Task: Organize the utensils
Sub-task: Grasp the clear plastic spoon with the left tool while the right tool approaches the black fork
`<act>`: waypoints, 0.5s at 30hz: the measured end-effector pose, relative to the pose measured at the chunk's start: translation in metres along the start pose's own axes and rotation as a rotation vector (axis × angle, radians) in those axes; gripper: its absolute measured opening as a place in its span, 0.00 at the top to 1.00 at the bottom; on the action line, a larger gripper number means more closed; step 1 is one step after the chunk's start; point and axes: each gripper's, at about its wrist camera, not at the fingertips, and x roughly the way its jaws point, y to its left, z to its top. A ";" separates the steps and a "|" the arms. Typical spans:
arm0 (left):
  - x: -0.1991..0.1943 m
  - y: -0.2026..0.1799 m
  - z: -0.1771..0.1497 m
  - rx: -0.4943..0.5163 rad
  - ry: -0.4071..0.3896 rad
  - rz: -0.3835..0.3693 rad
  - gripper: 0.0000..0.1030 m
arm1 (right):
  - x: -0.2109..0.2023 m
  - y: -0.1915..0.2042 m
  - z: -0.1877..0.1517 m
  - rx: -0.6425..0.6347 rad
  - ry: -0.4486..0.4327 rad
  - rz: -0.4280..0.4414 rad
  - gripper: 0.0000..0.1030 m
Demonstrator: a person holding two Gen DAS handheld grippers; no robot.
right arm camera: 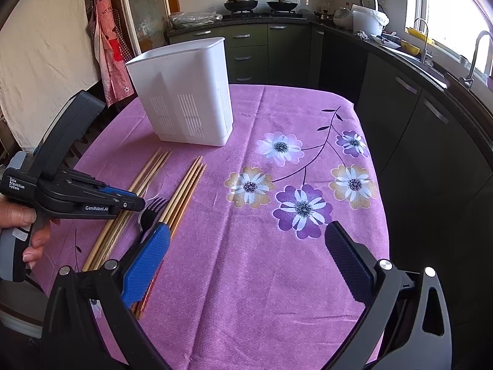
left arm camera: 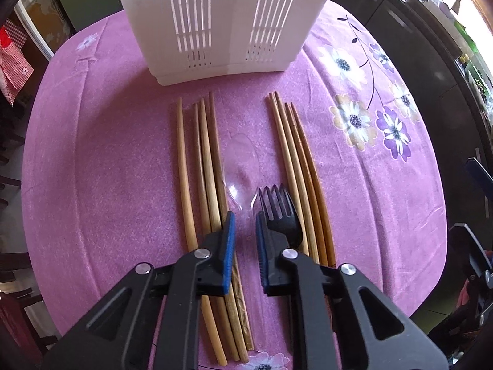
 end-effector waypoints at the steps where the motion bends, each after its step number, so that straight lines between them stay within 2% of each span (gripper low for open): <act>1: 0.001 -0.001 0.001 0.000 0.001 0.004 0.88 | 0.000 0.000 0.000 -0.001 0.000 0.001 0.04; 8: 0.011 -0.014 0.005 0.014 0.026 0.010 0.88 | -0.001 0.001 0.000 -0.004 0.001 0.001 0.04; 15: 0.008 -0.009 0.006 0.004 -0.008 -0.014 0.92 | 0.003 0.004 0.001 -0.005 0.030 0.015 0.04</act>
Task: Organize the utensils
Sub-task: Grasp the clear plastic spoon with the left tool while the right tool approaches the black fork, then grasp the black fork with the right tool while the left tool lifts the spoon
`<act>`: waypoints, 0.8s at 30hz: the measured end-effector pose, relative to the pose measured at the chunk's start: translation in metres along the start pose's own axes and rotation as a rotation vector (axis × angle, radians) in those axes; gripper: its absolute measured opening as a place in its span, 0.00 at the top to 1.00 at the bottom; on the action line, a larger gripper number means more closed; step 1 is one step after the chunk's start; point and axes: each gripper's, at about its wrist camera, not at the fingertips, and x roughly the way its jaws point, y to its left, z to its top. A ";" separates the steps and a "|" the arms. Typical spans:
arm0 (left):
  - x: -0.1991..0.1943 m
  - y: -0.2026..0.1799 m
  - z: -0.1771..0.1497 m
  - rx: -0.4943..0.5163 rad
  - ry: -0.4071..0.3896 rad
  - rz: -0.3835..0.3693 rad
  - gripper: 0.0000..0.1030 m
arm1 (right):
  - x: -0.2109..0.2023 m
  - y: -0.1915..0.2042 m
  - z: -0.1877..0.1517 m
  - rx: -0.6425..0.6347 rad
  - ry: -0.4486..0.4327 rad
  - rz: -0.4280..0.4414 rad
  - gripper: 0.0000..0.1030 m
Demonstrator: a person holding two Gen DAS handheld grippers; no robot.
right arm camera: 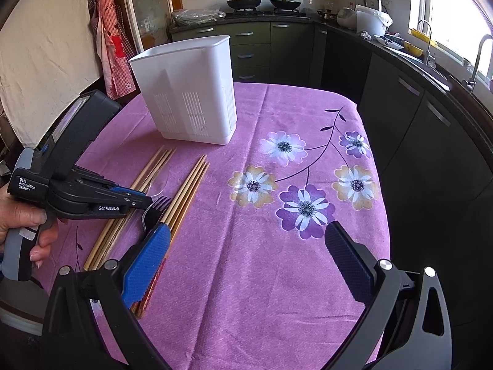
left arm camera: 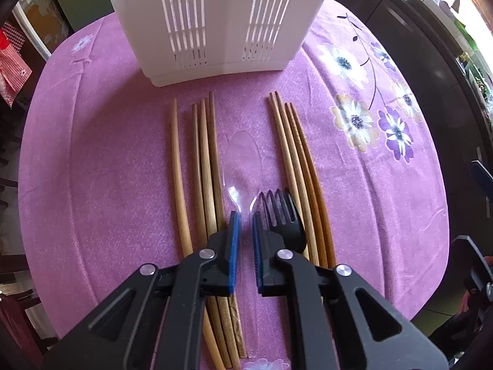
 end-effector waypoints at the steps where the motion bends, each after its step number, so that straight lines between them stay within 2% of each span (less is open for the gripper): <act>1: -0.004 0.003 -0.004 -0.001 -0.009 -0.010 0.92 | 0.002 0.000 0.000 0.005 0.011 0.005 0.04; 4: -0.020 0.003 -0.007 -0.003 -0.065 -0.042 0.92 | 0.008 0.004 0.003 0.008 0.040 0.018 0.04; 8: -0.050 0.007 -0.013 -0.006 -0.158 -0.076 0.92 | 0.020 0.026 0.009 -0.011 0.097 0.087 0.05; 12: -0.080 0.015 -0.025 -0.004 -0.250 -0.080 0.92 | 0.037 0.056 0.014 -0.038 0.160 0.118 0.31; 14: -0.096 0.018 -0.033 0.010 -0.299 -0.066 0.92 | 0.049 0.069 0.014 -0.038 0.205 0.142 0.36; 16: -0.107 0.019 -0.039 0.022 -0.335 -0.054 0.92 | 0.060 0.083 0.013 -0.037 0.247 0.148 0.53; 18: -0.116 0.021 -0.043 0.037 -0.364 -0.041 0.92 | 0.068 0.092 0.013 -0.033 0.277 0.137 0.66; 24: -0.127 0.026 -0.055 0.071 -0.390 -0.052 0.92 | 0.086 0.107 0.014 -0.010 0.361 0.115 0.82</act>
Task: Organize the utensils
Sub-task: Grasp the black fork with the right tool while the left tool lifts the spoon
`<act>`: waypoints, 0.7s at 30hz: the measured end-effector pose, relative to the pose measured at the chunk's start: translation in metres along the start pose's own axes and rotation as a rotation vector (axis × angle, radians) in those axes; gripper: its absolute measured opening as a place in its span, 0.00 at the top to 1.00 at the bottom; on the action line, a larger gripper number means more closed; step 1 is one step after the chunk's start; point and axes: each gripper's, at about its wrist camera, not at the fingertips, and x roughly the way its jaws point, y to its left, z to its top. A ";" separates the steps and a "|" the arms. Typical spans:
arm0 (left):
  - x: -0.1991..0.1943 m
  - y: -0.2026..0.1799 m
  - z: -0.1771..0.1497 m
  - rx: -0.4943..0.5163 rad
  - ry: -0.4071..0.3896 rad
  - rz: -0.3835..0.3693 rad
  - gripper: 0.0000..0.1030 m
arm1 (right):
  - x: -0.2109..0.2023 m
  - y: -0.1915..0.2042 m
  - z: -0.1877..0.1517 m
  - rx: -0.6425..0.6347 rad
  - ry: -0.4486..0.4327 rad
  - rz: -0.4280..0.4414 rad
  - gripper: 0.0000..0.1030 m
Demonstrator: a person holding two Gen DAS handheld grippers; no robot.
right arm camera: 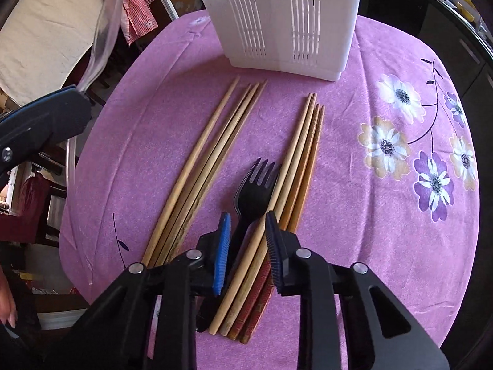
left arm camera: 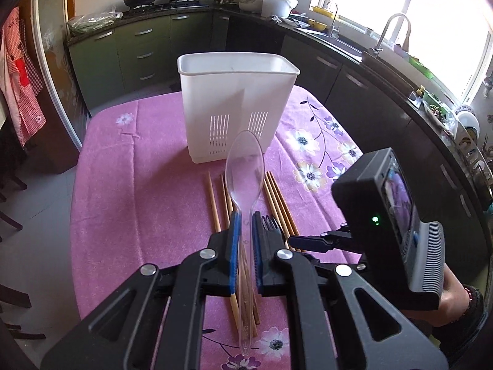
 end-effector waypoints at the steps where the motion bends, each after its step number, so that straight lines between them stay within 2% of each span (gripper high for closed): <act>1: -0.001 0.001 -0.002 0.000 -0.003 -0.004 0.92 | 0.003 0.001 0.000 0.004 0.008 -0.006 0.86; 5: -0.005 0.006 -0.006 -0.002 -0.012 -0.018 0.92 | 0.009 0.006 0.004 0.020 0.037 -0.046 0.87; 13: -0.011 0.013 -0.011 -0.001 -0.031 -0.034 0.92 | 0.024 0.017 0.005 0.032 0.105 -0.052 0.86; 17: -0.013 0.012 -0.013 0.005 -0.038 -0.039 0.92 | 0.028 0.024 0.012 0.035 0.091 -0.070 0.85; 21: -0.015 0.012 -0.014 0.007 -0.043 -0.042 0.92 | 0.029 0.027 0.014 0.020 0.057 -0.076 0.89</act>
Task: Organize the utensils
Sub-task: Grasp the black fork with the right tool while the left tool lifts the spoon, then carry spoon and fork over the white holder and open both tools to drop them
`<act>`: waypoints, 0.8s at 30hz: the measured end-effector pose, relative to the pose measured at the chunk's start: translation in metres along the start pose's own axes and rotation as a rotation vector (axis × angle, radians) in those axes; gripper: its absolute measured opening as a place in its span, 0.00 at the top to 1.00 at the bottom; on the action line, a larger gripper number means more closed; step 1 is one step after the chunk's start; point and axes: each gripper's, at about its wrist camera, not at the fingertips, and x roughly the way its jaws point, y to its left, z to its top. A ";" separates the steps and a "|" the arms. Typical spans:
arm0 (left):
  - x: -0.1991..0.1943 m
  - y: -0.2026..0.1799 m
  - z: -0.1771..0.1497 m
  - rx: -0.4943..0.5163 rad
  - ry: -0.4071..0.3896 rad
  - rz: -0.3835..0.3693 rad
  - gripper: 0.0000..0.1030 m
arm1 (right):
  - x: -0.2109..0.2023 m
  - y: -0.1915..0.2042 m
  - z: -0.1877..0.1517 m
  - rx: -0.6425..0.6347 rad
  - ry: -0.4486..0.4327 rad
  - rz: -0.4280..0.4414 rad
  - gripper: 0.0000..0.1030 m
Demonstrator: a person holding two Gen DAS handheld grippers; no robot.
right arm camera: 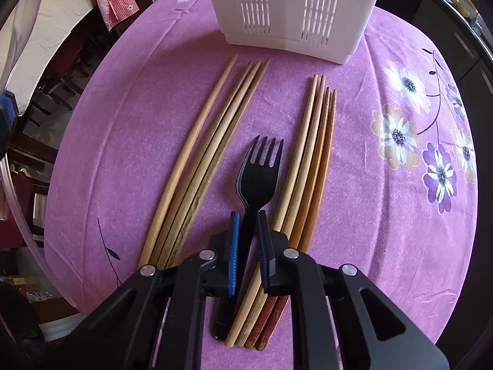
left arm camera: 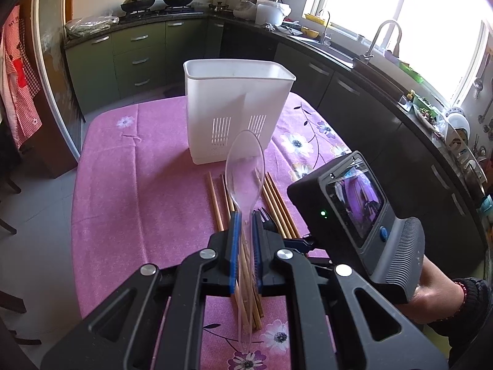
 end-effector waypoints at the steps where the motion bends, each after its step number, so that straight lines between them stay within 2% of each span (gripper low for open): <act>1: -0.002 0.000 0.001 -0.001 -0.007 -0.002 0.92 | -0.001 0.000 0.000 0.003 -0.009 0.020 0.91; 4: -0.013 0.001 0.010 -0.010 -0.046 -0.011 0.92 | -0.013 -0.006 -0.012 0.015 -0.067 0.080 0.91; 7: -0.026 0.000 0.027 -0.017 -0.100 -0.024 0.92 | -0.039 -0.013 -0.017 0.022 -0.171 0.151 0.91; 15: -0.055 -0.010 0.121 -0.025 -0.392 -0.013 0.92 | -0.109 -0.049 -0.039 0.048 -0.416 0.269 0.91; 18: -0.047 -0.012 0.153 -0.031 -0.506 0.025 0.92 | -0.124 -0.070 -0.045 0.059 -0.459 0.289 0.91; 24: -0.001 -0.007 0.194 -0.038 -0.598 0.096 0.92 | -0.135 -0.097 -0.043 0.082 -0.511 0.321 0.91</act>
